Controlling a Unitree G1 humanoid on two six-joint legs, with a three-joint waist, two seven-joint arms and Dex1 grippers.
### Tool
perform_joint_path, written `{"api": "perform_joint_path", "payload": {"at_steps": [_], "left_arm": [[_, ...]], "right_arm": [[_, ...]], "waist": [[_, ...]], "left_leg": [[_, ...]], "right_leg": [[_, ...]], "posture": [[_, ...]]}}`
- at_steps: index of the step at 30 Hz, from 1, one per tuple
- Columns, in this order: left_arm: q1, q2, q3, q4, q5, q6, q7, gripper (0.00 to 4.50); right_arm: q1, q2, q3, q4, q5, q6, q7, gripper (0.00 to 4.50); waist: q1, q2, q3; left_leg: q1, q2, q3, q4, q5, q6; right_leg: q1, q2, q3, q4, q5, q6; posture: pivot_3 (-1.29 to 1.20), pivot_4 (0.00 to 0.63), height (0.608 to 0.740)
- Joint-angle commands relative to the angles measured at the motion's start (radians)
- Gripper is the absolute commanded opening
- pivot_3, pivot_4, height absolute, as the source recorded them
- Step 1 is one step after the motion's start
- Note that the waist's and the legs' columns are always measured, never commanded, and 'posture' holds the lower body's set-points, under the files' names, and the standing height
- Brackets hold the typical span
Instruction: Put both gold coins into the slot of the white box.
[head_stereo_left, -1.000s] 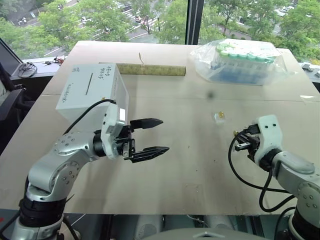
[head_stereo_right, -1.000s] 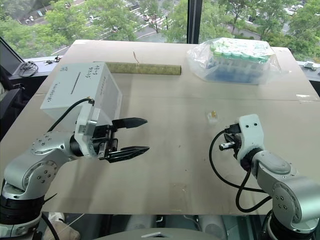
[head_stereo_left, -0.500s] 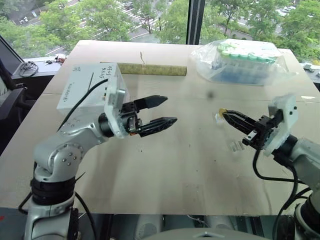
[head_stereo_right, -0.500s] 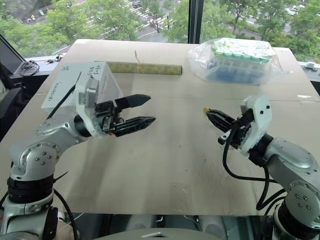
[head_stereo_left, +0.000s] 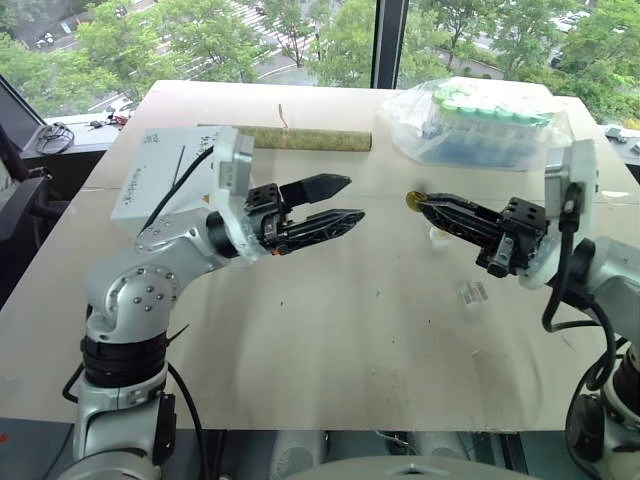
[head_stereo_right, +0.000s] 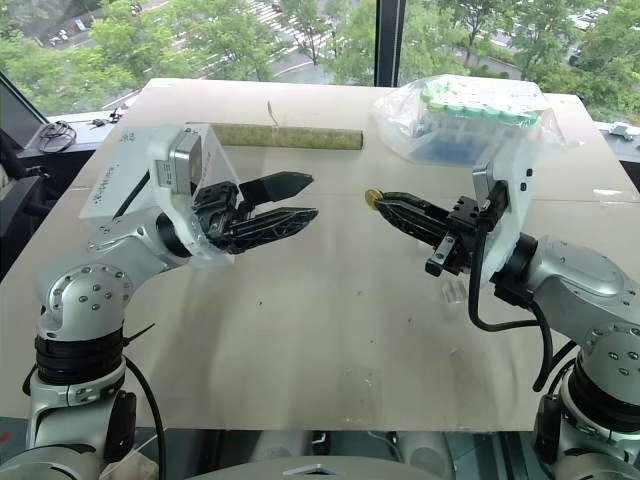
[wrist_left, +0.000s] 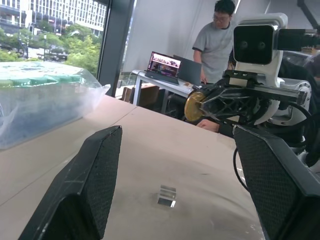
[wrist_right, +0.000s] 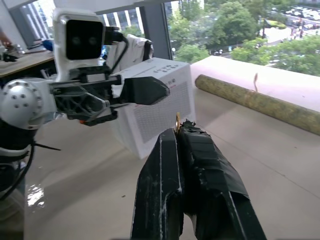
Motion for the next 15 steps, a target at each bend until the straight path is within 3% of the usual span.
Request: {"api": "perform_joint_path", "payload": {"at_steps": [1,9,12,15], "left_arm": [[-0.024,0.014,-0.006,-0.006,0.005,-0.016,-0.048,1.95],[-0.096,-0.02,-0.074,0.038,0.028,-0.01,-0.104,1.95],[-0.114,-0.022,-0.09,0.049,0.041,-0.012,-0.128,1.13],[-0.123,-0.02,-0.103,0.05,0.069,-0.026,-0.15,1.13]], "right_arm": [[-0.007,-0.037,0.026,-0.007,0.073,-0.067,-0.028,0.0],[-0.014,-0.117,0.104,0.006,0.114,-0.153,-0.037,0.0],[-0.02,-0.134,0.138,0.011,0.11,-0.181,-0.036,0.0],[-0.026,-0.144,0.165,0.015,0.102,-0.204,-0.036,0.0]], "waist": [[-0.001,0.0,0.0],[0.003,-0.001,0.0],[0.003,-0.001,0.0],[0.001,-0.001,0.0]], "left_leg": [[0.0,0.0,0.0,0.0,0.0,0.0],[0.0,0.0,0.0,0.001,0.0,0.0],[0.0,0.0,0.0,0.001,0.0,0.0],[0.0,0.0,0.0,0.0,0.0,0.0]], "right_leg": [[0.0,0.0,0.0,0.0,0.0,0.0],[0.0,0.0,0.0,0.0,0.0,0.0],[0.0,0.0,0.0,0.0,0.0,0.0],[0.0,0.0,0.0,0.0,0.0,0.0]], "posture": [[0.0,0.15,0.74],[0.0,0.15,0.74],[0.0,0.15,0.74],[0.0,0.15,0.74]]}}
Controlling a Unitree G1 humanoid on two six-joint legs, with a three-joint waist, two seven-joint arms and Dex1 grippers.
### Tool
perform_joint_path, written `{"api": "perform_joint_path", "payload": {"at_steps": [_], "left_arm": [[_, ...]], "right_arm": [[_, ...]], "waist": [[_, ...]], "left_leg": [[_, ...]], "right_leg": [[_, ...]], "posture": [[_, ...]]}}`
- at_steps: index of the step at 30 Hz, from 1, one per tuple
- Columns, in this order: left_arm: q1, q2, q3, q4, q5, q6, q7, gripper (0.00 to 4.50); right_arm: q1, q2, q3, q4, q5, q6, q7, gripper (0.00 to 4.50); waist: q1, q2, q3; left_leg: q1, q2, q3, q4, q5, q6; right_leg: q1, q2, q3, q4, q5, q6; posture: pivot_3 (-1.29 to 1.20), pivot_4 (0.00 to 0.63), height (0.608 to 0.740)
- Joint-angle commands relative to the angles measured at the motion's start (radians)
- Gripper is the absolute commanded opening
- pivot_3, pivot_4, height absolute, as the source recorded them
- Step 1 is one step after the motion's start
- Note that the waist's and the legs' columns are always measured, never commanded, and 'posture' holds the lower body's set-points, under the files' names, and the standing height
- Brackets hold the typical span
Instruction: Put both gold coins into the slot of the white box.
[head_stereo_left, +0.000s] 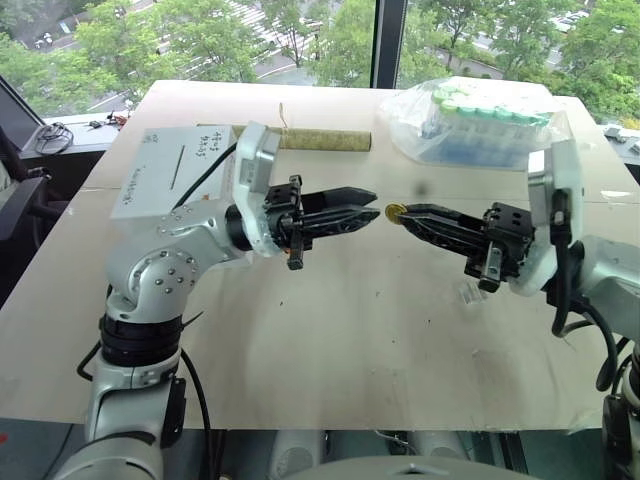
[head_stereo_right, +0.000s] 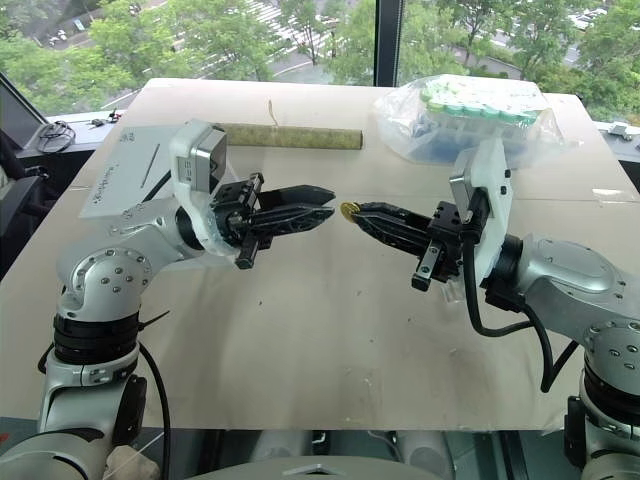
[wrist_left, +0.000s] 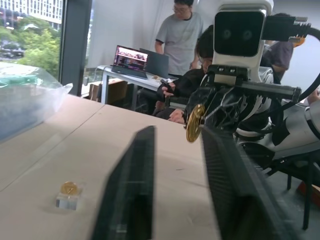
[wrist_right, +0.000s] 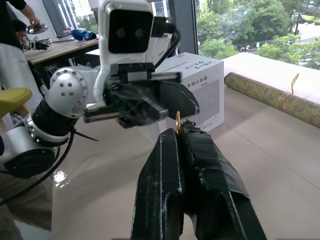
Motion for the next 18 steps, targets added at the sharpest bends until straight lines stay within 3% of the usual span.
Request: {"api": "perform_joint_path", "payload": {"at_steps": [1,17,18], "left_arm": [[-0.025,0.002,-0.01,-0.013,0.018,-0.017,-0.029,1.13],[-0.036,0.006,-0.008,-0.017,-0.011,0.023,-0.049,1.13],[-0.037,0.004,-0.007,-0.015,-0.013,0.026,-0.05,0.86]], "right_arm": [[-0.023,-0.016,0.02,-0.001,0.002,-0.054,0.0,0.0],[-0.022,-0.061,0.074,-0.003,0.013,-0.12,-0.002,0.0],[-0.021,-0.064,0.075,-0.003,0.017,-0.121,-0.001,0.0]], "waist": [[0.0,0.0,0.0],[0.005,0.0,0.0],[0.005,0.0,0.0]], "left_leg": [[0.0,0.0,0.0,0.0,0.0,0.0],[0.0,0.0,0.0,0.0,0.0,0.0],[0.0,0.0,0.0,0.0,0.0,0.0]], "right_leg": [[0.0,0.0,0.0,0.0,0.0,0.0],[0.0,0.0,0.0,0.0,0.0,0.0],[0.0,0.0,0.0,0.0,0.0,0.0]], "posture": [[0.0,0.15,0.74],[0.0,0.15,0.74],[0.0,0.15,0.74]]}}
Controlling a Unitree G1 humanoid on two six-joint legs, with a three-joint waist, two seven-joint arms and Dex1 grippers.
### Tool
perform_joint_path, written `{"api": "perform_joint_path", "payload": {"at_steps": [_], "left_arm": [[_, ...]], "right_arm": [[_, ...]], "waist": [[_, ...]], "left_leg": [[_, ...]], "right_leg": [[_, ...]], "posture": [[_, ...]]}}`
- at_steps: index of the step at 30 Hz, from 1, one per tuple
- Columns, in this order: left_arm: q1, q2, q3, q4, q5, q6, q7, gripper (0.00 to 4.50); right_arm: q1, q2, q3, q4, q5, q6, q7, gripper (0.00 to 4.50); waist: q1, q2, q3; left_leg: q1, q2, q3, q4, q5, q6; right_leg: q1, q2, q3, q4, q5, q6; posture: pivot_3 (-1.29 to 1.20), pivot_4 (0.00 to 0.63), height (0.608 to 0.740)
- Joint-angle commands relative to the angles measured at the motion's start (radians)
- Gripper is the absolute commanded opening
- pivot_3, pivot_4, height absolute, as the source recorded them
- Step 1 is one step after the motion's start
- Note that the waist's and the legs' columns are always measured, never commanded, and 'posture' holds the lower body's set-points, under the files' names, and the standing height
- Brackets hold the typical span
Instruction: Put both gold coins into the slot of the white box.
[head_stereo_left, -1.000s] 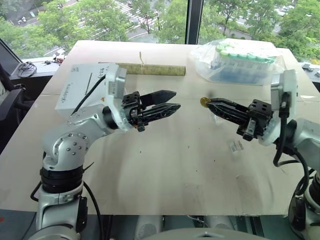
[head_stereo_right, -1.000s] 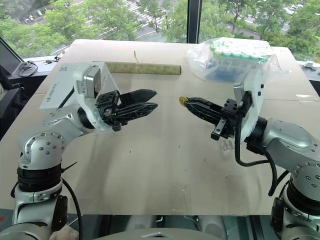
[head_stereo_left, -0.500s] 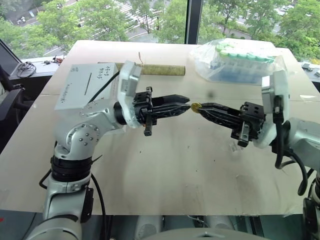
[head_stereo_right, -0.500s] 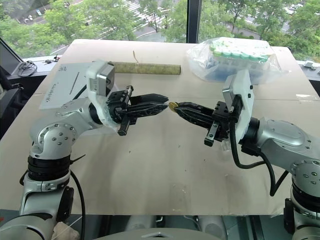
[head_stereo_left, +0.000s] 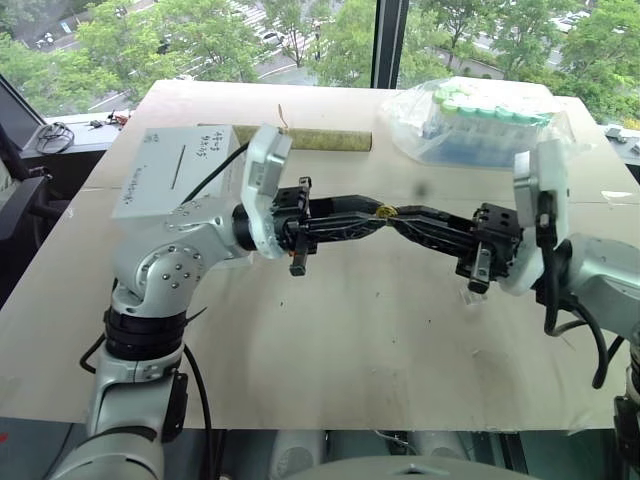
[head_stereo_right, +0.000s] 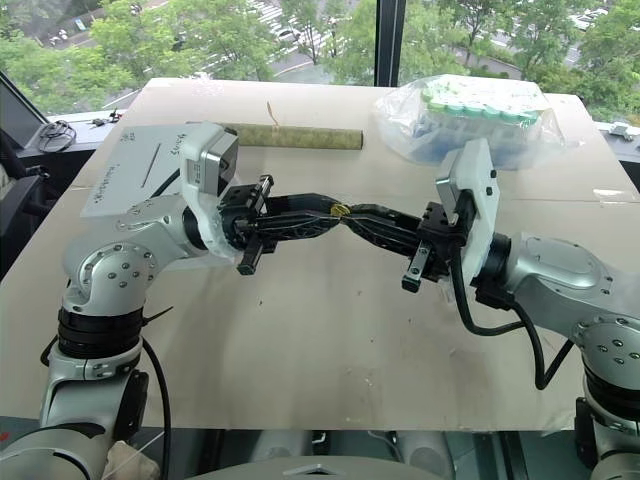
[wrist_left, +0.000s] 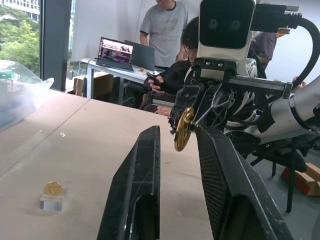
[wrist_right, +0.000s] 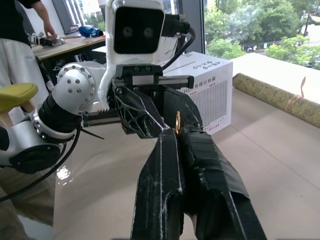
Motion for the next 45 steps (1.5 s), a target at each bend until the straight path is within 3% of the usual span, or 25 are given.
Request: {"api": "perform_joint_path", "payload": {"at_steps": [1,3,16,19,24,26,29,34,37,40,45], "left_arm": [[-0.019,0.002,0.019,-0.018,-0.026,0.008,-0.008,0.55],[-0.021,0.0,0.022,-0.021,-0.036,0.016,-0.007,0.02],[-0.015,0.004,0.025,-0.007,-0.053,0.027,-0.042,0.02],[-0.011,0.002,0.033,-0.003,-0.066,0.035,-0.04,0.0],[-0.002,0.003,0.064,0.001,-0.097,0.057,-0.012,0.0],[0.007,0.006,0.091,-0.003,-0.119,0.069,0.021,0.0],[0.036,0.008,0.182,-0.034,-0.156,0.075,0.162,0.0],[0.03,-0.004,0.281,-0.178,-0.008,0.04,0.589,0.0],[-0.033,0.003,0.278,-0.264,0.119,0.156,0.929,0.0],[-0.136,0.02,0.3,-0.298,0.198,0.33,1.159,0.0],[-0.232,0.043,0.337,-0.32,0.278,0.678,1.299,0.0]], "right_arm": [[-0.014,-0.017,-0.007,-0.019,0.031,-0.034,-0.001,0.0],[-0.01,-0.025,-0.008,-0.021,0.046,-0.037,0.001,0.0],[0.006,-0.066,0.005,-0.027,0.07,-0.069,0.016,0.0],[0.008,-0.058,0.001,-0.011,0.069,-0.079,0.022,0.94],[0.015,-0.076,-0.02,0.004,0.068,-0.088,0.017,3.4],[0.025,-0.104,-0.043,0.009,0.057,-0.087,0.028,4.2],[0.065,-0.188,-0.091,0.007,-0.051,-0.099,0.115,4.37],[0.082,-0.268,-0.15,0.043,-0.197,-0.209,0.338,4.37],[0.044,-0.2,-0.167,0.153,-0.102,-0.23,0.413,4.37],[-0.025,-0.207,-0.111,0.233,-0.21,-0.269,0.511,4.37],[-0.106,-0.176,-0.043,0.338,-0.342,-0.361,0.658,4.37]], "waist": [[0.001,0.0,0.0],[0.001,0.0,0.0],[0.003,0.0,0.0],[0.003,0.0,0.0],[0.003,0.0,0.0],[0.003,0.0,0.0],[0.003,0.0,0.0],[0.005,-0.003,0.002],[0.005,-0.007,0.004],[0.005,-0.008,0.005],[0.004,-0.008,0.005]], "left_leg": [[0.0,0.0,0.0,0.0,0.0,0.0],[0.0,0.0,0.0,0.0,0.0,0.0],[0.0,0.0,0.0,0.0,0.0,0.0],[0.0,0.0,0.0,0.0,0.0,0.0],[0.0,0.0,0.0,0.0,0.0,0.0],[0.0,0.0,0.0,0.0,0.0,0.0],[0.0,0.0,0.0,0.0,0.0,0.0],[0.0,0.0,-0.001,0.001,0.0,0.0],[0.003,0.0,-0.001,0.001,0.0,0.0],[0.004,0.0,-0.002,0.002,0.0,0.0],[0.004,0.0,-0.002,0.001,0.0,0.0]], "right_leg": [[0.0,0.0,0.0,0.0,0.0,0.0],[0.0,0.0,0.0,0.0,0.0,0.0],[0.0,0.0,0.0,0.0,0.0,0.0],[0.0,0.0,0.0,0.0,0.0,0.0],[0.0,0.0,0.0,0.0,0.0,0.0],[0.0,0.0,0.0,0.0,0.0,0.0],[0.0,0.0,0.0,0.0,0.0,0.0],[0.0,0.0,0.0,0.0,0.001,0.001],[0.004,0.0,0.0,0.0,0.002,0.004],[0.006,0.001,0.0,0.0,0.002,0.004],[0.006,0.001,0.0,0.0,0.003,0.005]], "posture": [[0.0,0.15,0.74],[0.0,0.15,0.74],[0.0,0.15,0.74],[0.0,0.15,0.74],[0.0,0.15,0.74],[0.0,0.15,0.74],[0.0,0.15,0.74],[0.0,0.15,0.74],[0.0,0.15,0.74],[0.0,0.15,0.74],[0.0,0.15,0.74]]}}
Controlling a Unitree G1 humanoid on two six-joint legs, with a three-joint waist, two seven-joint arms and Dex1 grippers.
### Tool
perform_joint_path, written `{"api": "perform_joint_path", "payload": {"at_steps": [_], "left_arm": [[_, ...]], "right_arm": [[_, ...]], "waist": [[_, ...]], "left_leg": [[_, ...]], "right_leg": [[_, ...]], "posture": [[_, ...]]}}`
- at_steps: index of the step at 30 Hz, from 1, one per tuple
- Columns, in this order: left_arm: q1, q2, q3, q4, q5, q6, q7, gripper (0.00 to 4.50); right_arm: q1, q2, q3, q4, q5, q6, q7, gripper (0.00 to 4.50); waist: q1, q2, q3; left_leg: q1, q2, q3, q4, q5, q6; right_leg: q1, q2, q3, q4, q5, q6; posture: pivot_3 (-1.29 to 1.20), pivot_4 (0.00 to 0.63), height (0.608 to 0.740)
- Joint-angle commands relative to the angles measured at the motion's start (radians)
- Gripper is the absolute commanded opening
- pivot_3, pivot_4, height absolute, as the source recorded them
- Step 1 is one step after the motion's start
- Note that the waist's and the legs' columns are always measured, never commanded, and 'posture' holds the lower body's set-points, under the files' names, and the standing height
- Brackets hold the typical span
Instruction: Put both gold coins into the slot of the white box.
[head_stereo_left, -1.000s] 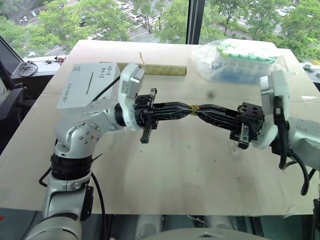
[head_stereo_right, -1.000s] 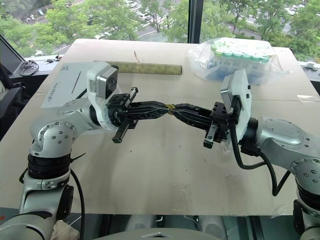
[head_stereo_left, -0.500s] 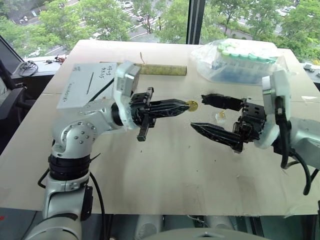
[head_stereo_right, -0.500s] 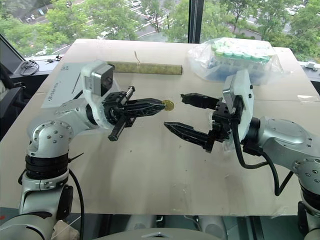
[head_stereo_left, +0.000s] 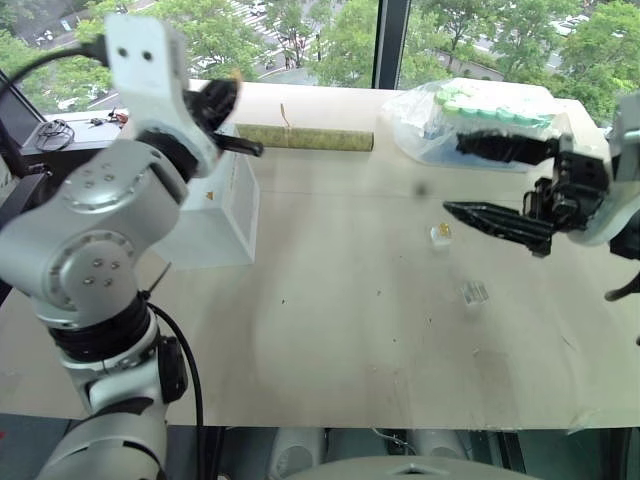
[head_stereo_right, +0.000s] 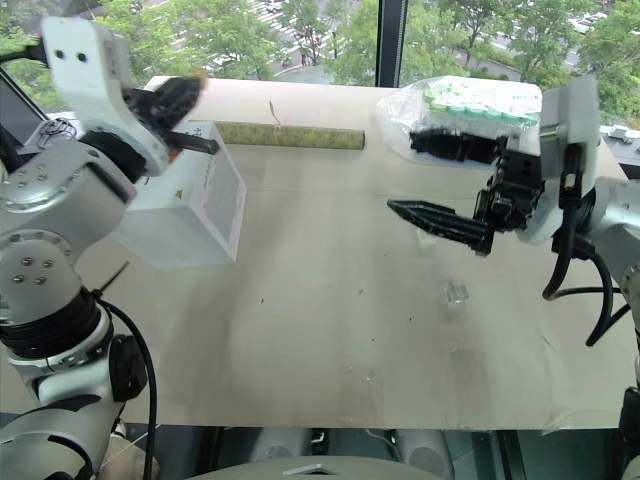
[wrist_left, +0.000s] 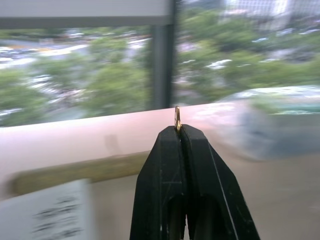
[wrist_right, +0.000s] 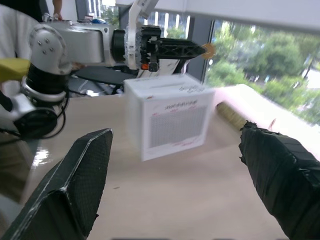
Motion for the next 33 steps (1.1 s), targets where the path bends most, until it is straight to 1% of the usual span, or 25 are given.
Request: {"api": "perform_joint_path", "payload": {"at_steps": [1,4,8,12,20,26,33], "left_arm": [[-0.05,0.031,0.046,-0.054,0.054,0.257,0.055,0.0],[-0.034,0.04,0.055,-0.092,0.062,0.331,0.025,0.0],[-0.011,0.066,0.078,-0.066,0.08,0.347,0.005,0.0],[-0.019,0.061,0.098,-0.055,0.099,0.347,0.0,0.0],[0.021,0.084,0.081,-0.068,0.169,0.347,0.01,0.0],[0.056,0.076,0.072,-0.056,0.216,0.347,0.042,0.0],[0.082,0.023,0.077,-0.033,0.191,0.347,0.06,0.0]], "right_arm": [[-0.06,0.011,0.042,0.072,-0.076,-0.06,0.124,4.37],[-0.094,0.026,0.048,0.129,-0.114,-0.088,0.177,4.37],[-0.091,0.014,0.011,0.191,-0.145,-0.102,0.225,4.37],[-0.072,0.006,-0.05,0.2,-0.109,-0.071,0.224,4.37],[-0.05,0.008,-0.084,0.161,-0.059,-0.041,0.259,4.37],[-0.034,0.01,-0.076,0.141,-0.052,-0.026,0.26,4.37],[-0.042,0.008,-0.065,0.144,-0.057,-0.012,0.263,4.37]], "waist": [[0.0,0.0,0.0],[0.0,0.0,0.0],[0.002,0.0,0.0],[0.003,0.0,0.001],[0.0,0.0,0.001],[0.001,0.0,0.001],[0.002,0.0,0.001]], "left_leg": [[0.0,0.0,0.0,0.0,0.0,0.0],[-0.001,0.0,0.0,-0.001,0.0,0.0],[-0.001,0.0,0.0,-0.001,0.0,-0.001],[-0.001,0.0,0.0,-0.001,0.0,-0.001],[0.0,0.0,0.0,0.0,0.0,-0.001],[0.0,0.0,0.0,0.0,0.0,-0.001],[0.0,0.0,0.0,0.0,0.0,-0.001]], "right_leg": [[0.0,0.0,-0.001,0.0,0.0,0.0],[-0.001,0.0,-0.001,0.0,0.0,0.0],[0.0,0.0,-0.002,0.0,0.0,0.0],[0.0,-0.001,-0.001,0.0,0.0,0.0],[0.0,-0.001,-0.001,0.001,0.0,-0.001],[0.0,-0.002,0.0,0.001,0.0,-0.001],[0.0,-0.002,-0.001,0.001,0.0,-0.001]], "posture": [[0.0,0.15,0.74],[0.0,0.15,0.74],[0.0,0.15,0.74],[0.0,0.15,0.74],[0.0,0.15,0.74],[0.0,0.15,0.74],[0.0,0.15,0.74]]}}
